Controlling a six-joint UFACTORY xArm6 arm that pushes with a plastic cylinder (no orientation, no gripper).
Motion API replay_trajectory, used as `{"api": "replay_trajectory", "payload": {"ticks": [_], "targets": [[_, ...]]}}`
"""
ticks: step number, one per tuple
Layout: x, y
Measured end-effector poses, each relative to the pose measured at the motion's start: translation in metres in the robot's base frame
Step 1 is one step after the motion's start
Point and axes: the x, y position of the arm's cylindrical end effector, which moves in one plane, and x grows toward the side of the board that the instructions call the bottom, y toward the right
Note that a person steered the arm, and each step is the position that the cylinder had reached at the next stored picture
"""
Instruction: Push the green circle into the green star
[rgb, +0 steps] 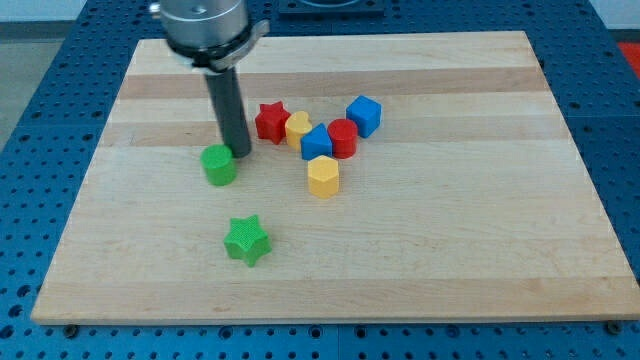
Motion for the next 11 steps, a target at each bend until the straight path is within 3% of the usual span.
{"api": "replay_trajectory", "payload": {"ticks": [1,2,3,4,5,7,8,10,11], "targets": [[0.056,-0.001],[0.043,-0.001],[0.003,-0.025],[0.019,-0.068],[0.070,-0.070],[0.078,-0.002],[0.081,-0.025],[0.019,-0.036],[0.019,-0.008]]}}
